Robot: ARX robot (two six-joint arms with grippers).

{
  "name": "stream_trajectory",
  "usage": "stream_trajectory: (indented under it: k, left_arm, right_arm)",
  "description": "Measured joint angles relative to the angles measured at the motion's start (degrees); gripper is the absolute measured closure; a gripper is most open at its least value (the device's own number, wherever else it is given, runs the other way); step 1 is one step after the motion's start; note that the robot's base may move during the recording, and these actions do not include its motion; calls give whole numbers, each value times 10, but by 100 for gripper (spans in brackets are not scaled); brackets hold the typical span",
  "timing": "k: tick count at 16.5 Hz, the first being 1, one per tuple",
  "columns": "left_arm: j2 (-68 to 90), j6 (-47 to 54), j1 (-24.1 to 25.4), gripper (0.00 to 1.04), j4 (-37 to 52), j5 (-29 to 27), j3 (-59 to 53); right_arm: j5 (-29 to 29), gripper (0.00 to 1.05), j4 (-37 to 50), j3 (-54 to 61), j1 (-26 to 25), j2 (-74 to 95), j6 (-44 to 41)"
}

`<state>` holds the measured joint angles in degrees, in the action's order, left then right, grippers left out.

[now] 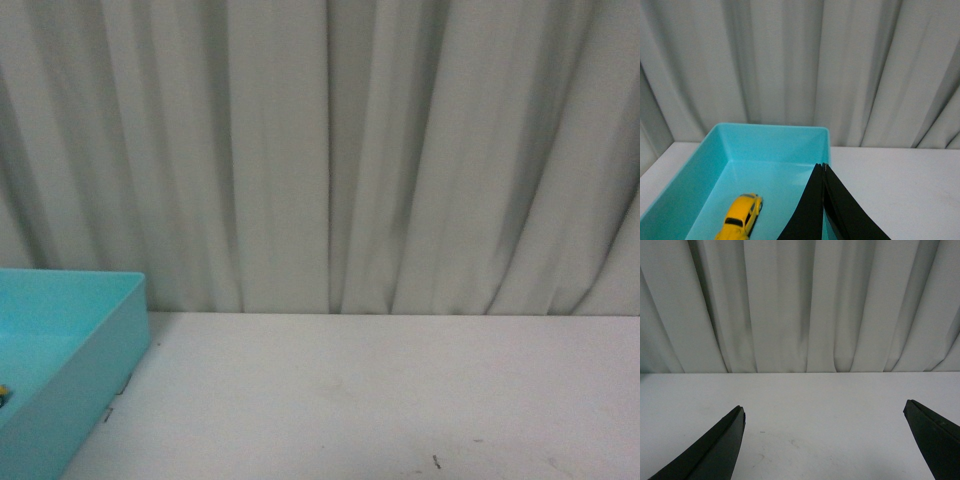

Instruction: Wind up and store yellow beetle toy

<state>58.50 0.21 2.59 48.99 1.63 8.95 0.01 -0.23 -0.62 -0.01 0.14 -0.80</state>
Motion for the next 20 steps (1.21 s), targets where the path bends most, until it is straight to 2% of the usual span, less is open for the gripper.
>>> stream_trajectory:
  k: [1,3,4,5,13,20]
  left_arm:
    - [-35,0,-29,103,-18,-9,-21]
    - [-83,0,-25,103,-46,-17,-37]
    - [-93,0,-26,103,-15,-17,-57]
    - [-99,0,-26,103,-30,-17,-66]
    - [-309,0,-26,103,-216,-17,-84]
    - [-429,0,-26,103,-333,-17,-84]
  right_arm:
    - [0,7,0,0,0,0,0]
    - [0,7,0,0,0,0,0]
    - [0,7,0,0,0,0,0]
    - [0,7,0,0,0,0,0]
    - [0,7,0,0,0,0,0]
    - [0,7,0,0,0,0,0]
